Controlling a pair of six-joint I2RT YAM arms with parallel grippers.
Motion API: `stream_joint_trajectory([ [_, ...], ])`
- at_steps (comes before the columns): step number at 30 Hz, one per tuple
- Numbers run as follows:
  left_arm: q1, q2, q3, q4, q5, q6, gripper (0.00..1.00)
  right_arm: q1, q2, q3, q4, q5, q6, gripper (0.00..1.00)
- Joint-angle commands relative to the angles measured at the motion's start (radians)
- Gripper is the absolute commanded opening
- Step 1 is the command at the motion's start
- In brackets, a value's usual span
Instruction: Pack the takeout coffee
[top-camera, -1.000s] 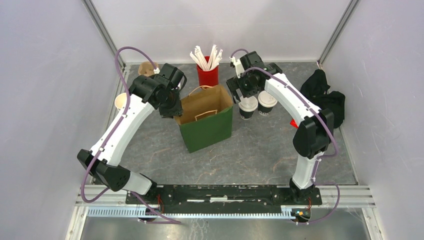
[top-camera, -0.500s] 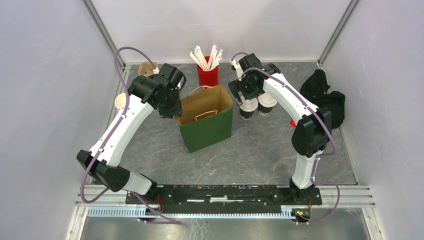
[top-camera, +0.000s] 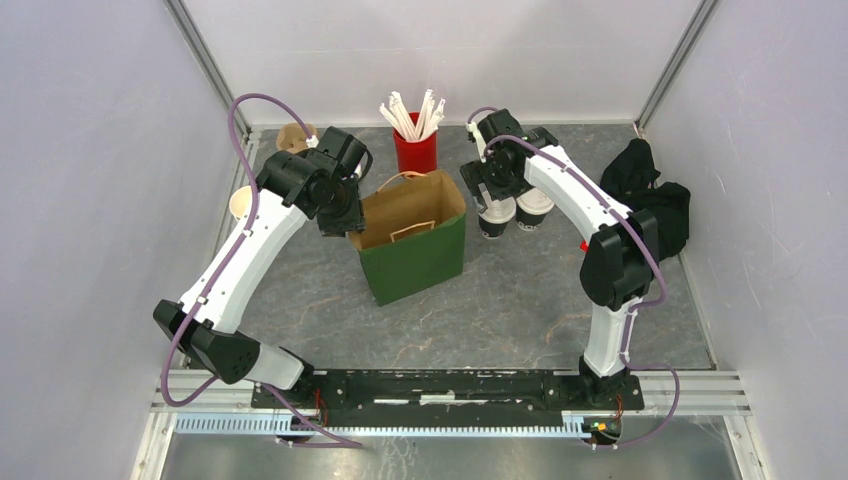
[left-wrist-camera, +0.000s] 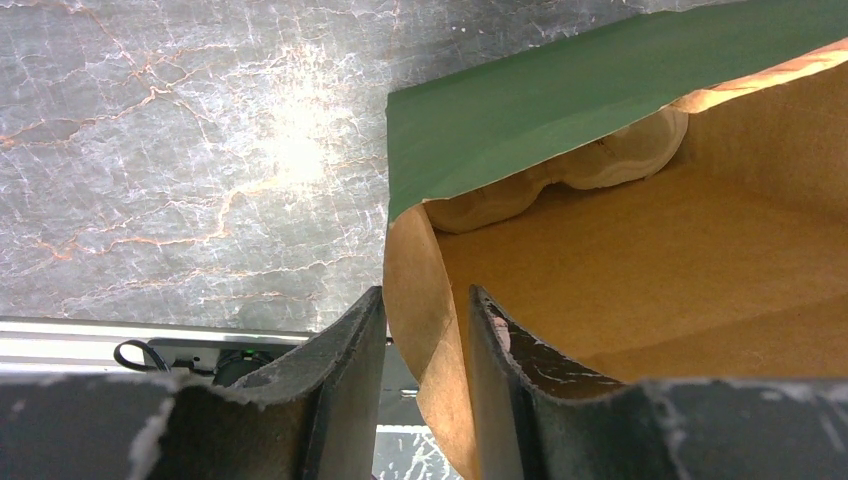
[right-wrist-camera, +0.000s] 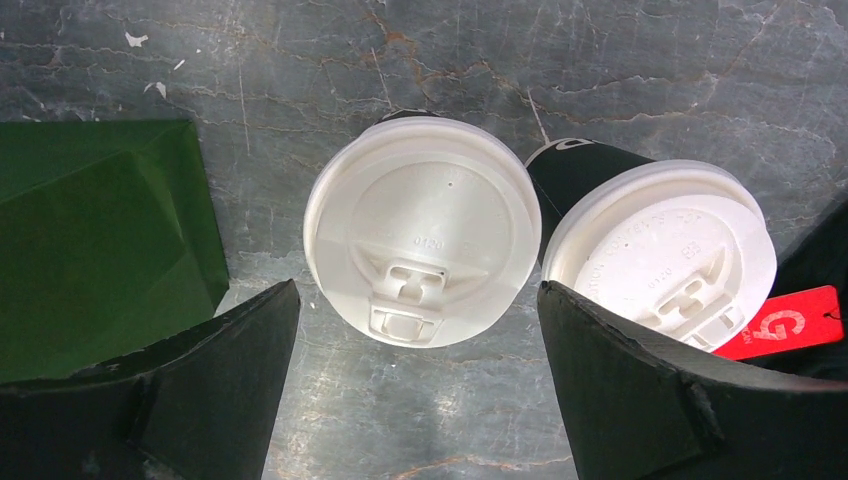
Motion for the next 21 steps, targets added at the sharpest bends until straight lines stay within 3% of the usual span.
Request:
stream_joint_trajectory([
  [1, 0.004, -0.017, 0.008, 0.002, -0.011, 0.026, 0.43, -0.003, 0.015, 0.050, -0.008, 0.024, 0.031, 0.96],
  [21, 0.008, -0.006, 0.015, 0.003, -0.013, 0.039, 0.44, -0.016, 0.050, 0.059, 0.011, 0.017, 0.052, 0.94],
])
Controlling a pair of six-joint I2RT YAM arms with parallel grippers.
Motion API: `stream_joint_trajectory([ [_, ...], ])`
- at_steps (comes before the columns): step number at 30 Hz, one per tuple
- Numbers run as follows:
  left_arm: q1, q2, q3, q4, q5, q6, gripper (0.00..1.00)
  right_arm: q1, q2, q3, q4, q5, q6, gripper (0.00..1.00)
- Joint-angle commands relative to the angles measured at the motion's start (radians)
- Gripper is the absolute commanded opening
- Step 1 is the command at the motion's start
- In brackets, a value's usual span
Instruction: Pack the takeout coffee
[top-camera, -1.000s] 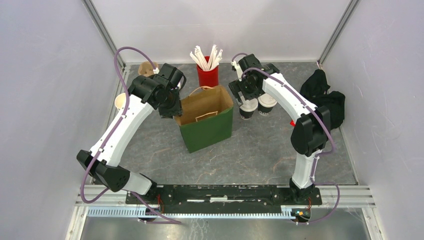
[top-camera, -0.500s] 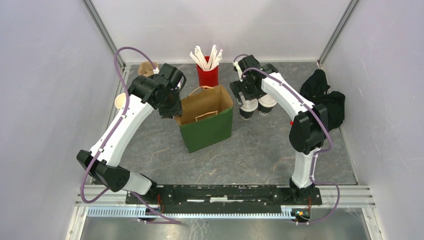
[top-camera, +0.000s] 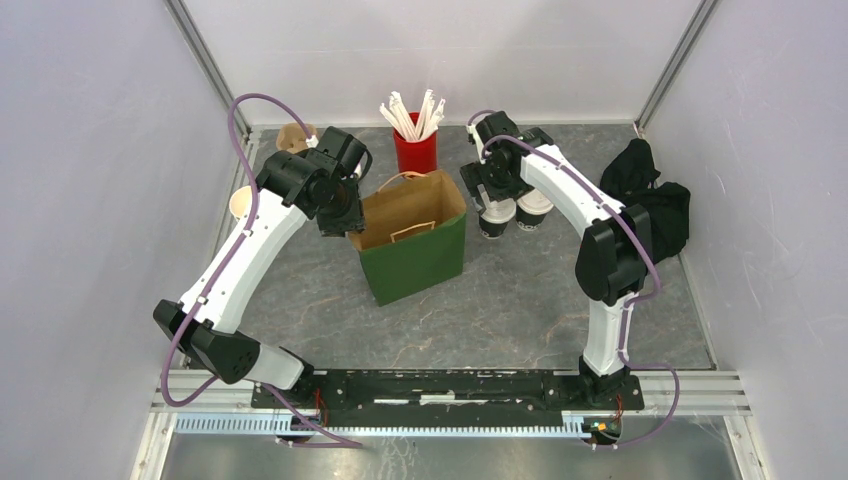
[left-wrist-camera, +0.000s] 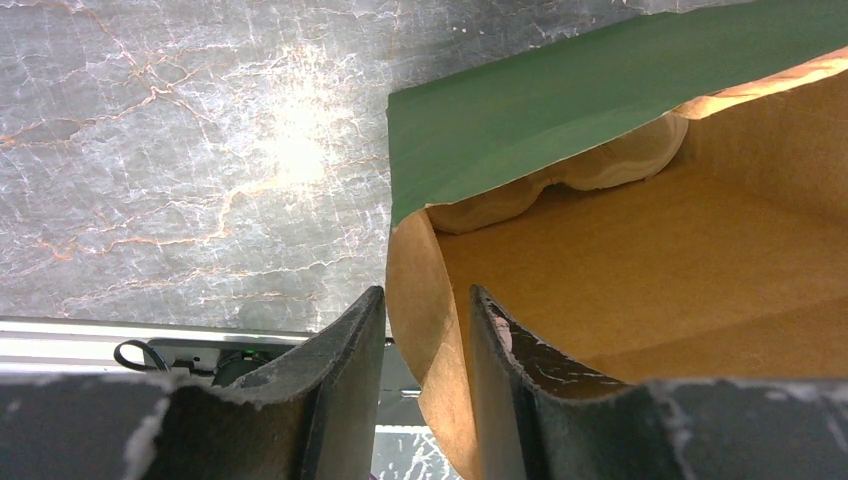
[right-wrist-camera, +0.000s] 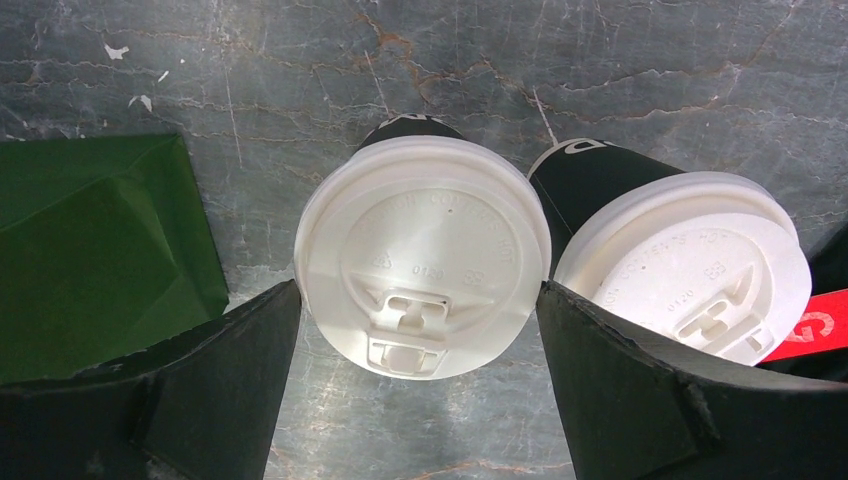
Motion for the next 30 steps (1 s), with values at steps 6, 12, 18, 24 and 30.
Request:
stream_joint_trajectory([
  [6, 0.009, 0.003, 0.019, 0.003, -0.010, 0.045, 0.44, -0.008, 0.015, 0.041, 0.017, 0.012, 0.011, 0.94],
  [12, 0.012, 0.009, 0.026, 0.004, -0.010, 0.053, 0.44, -0.009, 0.014, 0.025, 0.026, 0.017, 0.006, 0.90],
  [18, 0.012, 0.010, 0.050, -0.015, -0.011, 0.051, 0.51, -0.008, -0.020, 0.016, 0.042, -0.009, -0.002, 0.77],
  [24, 0.013, 0.001, 0.061, -0.018, -0.011, 0.045, 0.55, -0.008, -0.123, -0.044, 0.097, -0.060, -0.001, 0.72],
  [30, 0.014, -0.016, 0.031, -0.010, 0.001, 0.043, 0.55, -0.008, -0.229, -0.130, 0.155, -0.095, -0.023, 0.70],
])
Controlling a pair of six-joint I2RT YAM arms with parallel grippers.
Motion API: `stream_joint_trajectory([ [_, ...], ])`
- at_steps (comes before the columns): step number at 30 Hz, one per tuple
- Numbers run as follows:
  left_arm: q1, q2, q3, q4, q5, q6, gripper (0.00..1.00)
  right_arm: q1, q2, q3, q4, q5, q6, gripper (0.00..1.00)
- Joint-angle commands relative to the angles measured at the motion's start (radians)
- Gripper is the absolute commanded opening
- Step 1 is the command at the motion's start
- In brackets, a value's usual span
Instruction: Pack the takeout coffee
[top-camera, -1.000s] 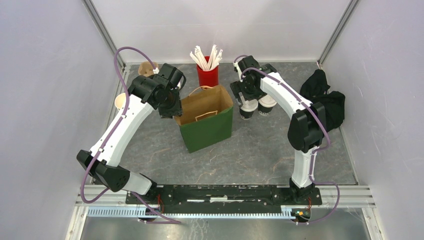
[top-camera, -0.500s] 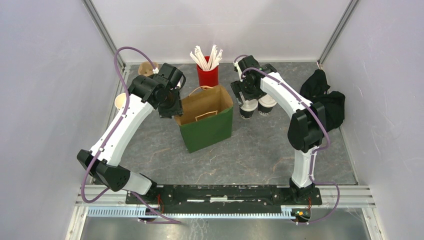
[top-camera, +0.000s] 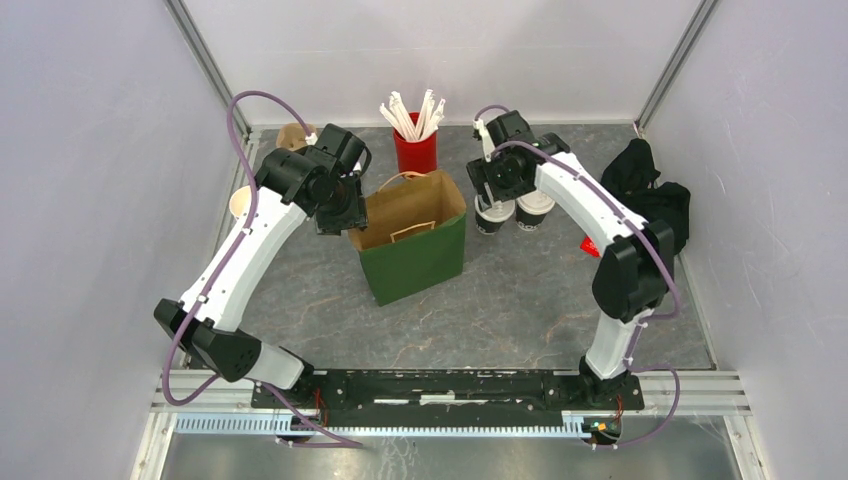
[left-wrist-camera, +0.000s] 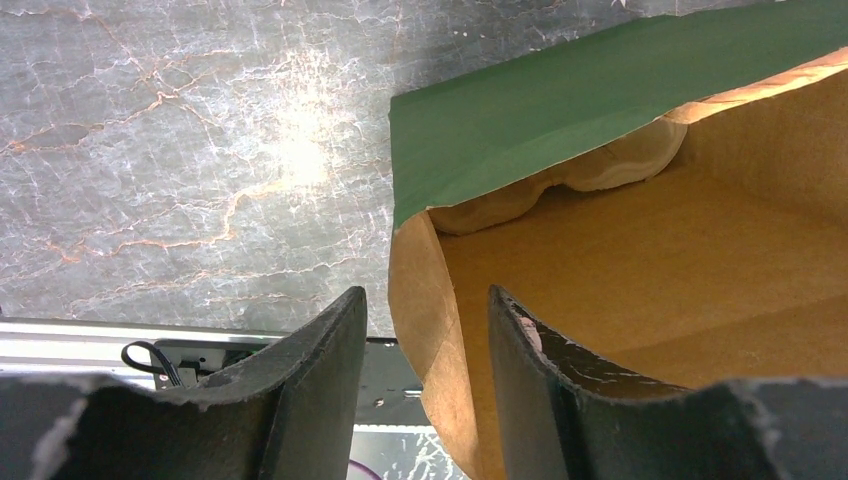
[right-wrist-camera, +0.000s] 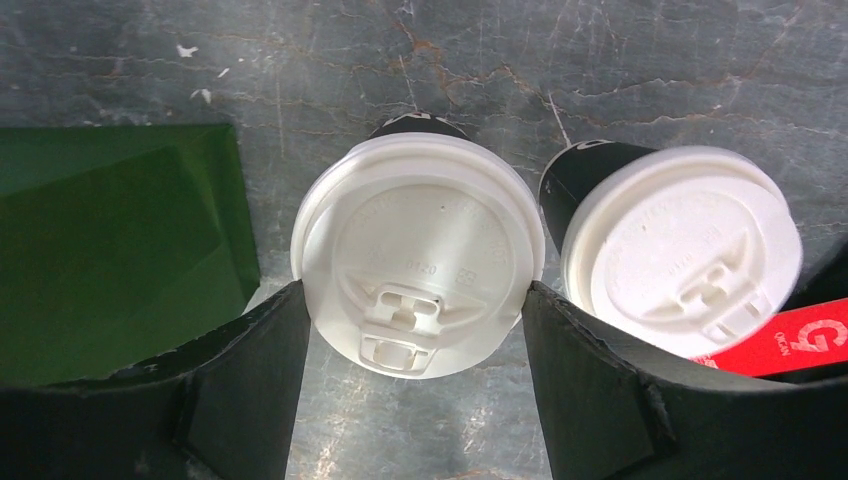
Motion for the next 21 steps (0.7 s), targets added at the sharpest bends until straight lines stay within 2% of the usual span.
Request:
stream_joint_trajectory([
  [1, 0.007, -0.031, 0.005, 0.001, -0.001, 0.029, 0.55, -0.004, -0.118, -0.036, 0.092, -0.068, -0.021, 0.70],
  [6, 0.006, -0.046, -0.004, 0.002, 0.006, 0.018, 0.56, -0.004, -0.210, -0.089, 0.164, -0.157, -0.034, 0.70],
  [10, 0.005, -0.071, -0.025, 0.018, 0.025, 0.002, 0.56, -0.005, -0.293, -0.081, 0.182, -0.167, -0.067, 0.69],
  [13, 0.007, -0.093, -0.054, 0.051, 0.033, 0.001, 0.50, -0.004, -0.395, -0.112, 0.232, -0.180, -0.121, 0.69],
  [17, 0.006, -0.101, -0.084, 0.089, 0.026, 0.021, 0.36, -0.005, -0.547, -0.205, 0.347, -0.260, -0.197, 0.68],
  [21, 0.007, -0.092, -0.067, 0.116, -0.005, 0.053, 0.29, -0.005, -0.646, -0.224, 0.404, -0.353, -0.225, 0.66],
])
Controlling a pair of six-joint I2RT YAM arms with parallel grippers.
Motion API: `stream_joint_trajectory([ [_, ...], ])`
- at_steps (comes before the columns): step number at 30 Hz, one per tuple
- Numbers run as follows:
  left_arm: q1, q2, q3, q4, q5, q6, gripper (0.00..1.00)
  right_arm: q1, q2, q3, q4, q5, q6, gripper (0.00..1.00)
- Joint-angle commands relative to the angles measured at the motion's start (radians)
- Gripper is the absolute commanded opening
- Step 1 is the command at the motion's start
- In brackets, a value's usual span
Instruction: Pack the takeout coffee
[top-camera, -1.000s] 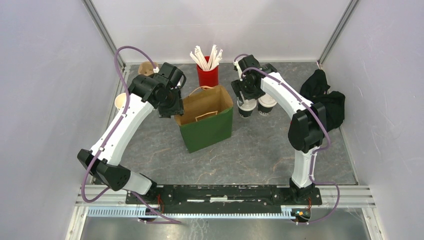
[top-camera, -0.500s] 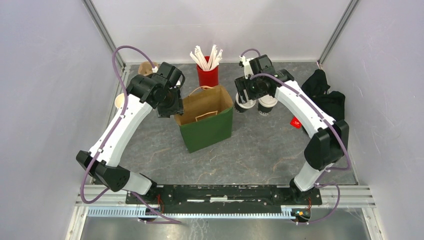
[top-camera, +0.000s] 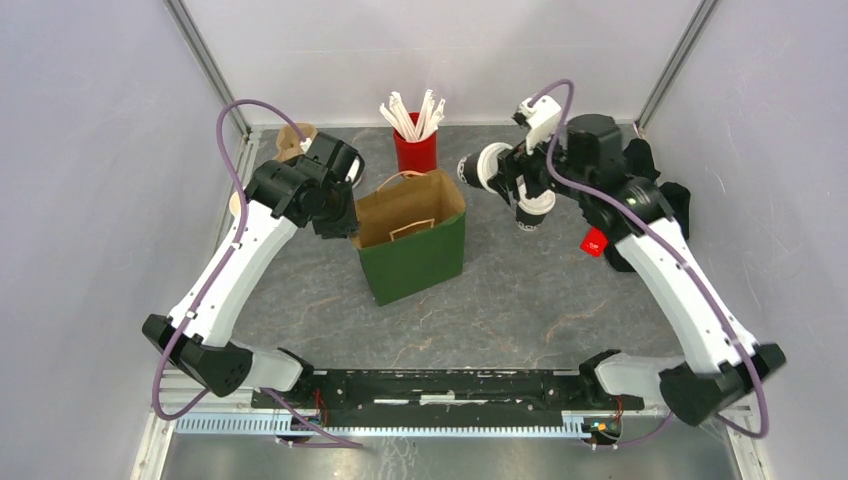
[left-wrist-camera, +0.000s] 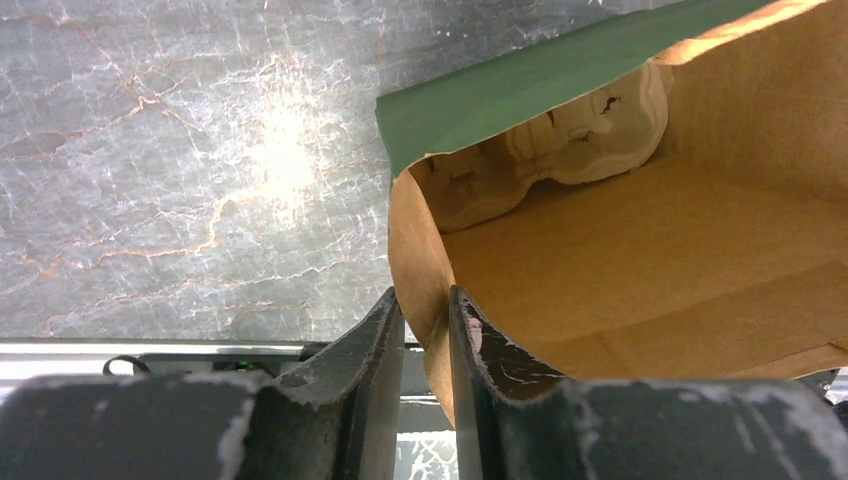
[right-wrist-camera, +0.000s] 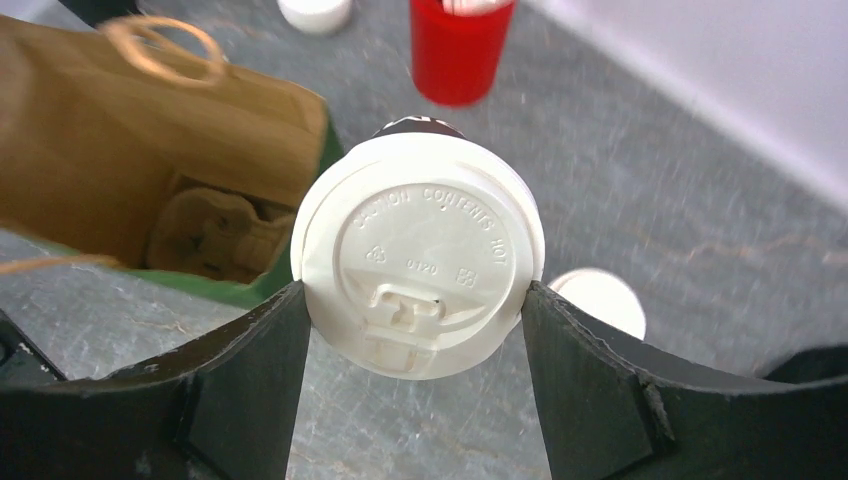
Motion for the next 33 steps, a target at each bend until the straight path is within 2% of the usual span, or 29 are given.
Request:
stream_joint_trajectory([
  [1, 0.007, -0.006, 0.018, 0.079, -0.036, 0.060, 0.29, -0.004, -0.101, -0.005, 0.145, -0.135, -0.072, 0.66],
  [8, 0.006, 0.031, 0.044, 0.113, -0.068, 0.102, 0.26, 0.004, -0.082, 0.110, 0.101, -0.332, -0.097, 0.62],
  [11, 0.006, 0.036, 0.045, 0.127, -0.074, 0.118, 0.26, 0.040, -0.044, 0.166, 0.078, -0.368, -0.096, 0.62],
  [16, 0.006, 0.045, 0.041, 0.123, -0.082, 0.121, 0.29, 0.145, 0.033, 0.280, 0.009, -0.327, -0.128, 0.61],
  [22, 0.006, 0.017, 0.006, 0.170, -0.120, 0.140, 0.03, 0.255, 0.096, 0.360, -0.072, -0.247, -0.179, 0.59],
  [30, 0.006, -0.092, -0.070, 0.432, -0.164, 0.280, 0.02, 0.311, 0.103, 0.357, -0.115, -0.196, -0.191, 0.57],
  [33, 0.006, -0.112, -0.082, 0.477, -0.148, 0.301, 0.02, 0.345, 0.116, 0.364, -0.138, -0.143, -0.204, 0.56],
])
